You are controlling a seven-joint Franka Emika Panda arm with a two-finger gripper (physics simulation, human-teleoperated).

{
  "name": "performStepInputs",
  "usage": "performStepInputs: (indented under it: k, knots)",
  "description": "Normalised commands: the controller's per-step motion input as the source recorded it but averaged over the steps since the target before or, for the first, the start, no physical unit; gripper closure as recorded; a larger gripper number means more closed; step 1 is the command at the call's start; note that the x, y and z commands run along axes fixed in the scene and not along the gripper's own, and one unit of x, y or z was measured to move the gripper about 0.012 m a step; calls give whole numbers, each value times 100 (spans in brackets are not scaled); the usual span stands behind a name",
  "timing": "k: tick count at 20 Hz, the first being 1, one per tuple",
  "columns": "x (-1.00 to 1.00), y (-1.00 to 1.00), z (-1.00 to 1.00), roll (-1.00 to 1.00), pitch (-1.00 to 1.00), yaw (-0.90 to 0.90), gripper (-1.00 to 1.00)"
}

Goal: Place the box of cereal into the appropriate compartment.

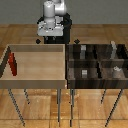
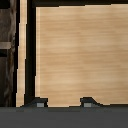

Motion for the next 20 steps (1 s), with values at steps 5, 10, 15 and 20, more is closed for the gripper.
performStepInputs:
  k: [5, 10, 15, 20]
  knots:
    - [0, 0, 0, 0, 0, 0, -100]
    - [0, -80, 0, 0, 0, 0, -100]
    - [0, -100, 0, 0, 0, 0, -100]
    - [0, -100, 0, 0, 0, 0, -100]
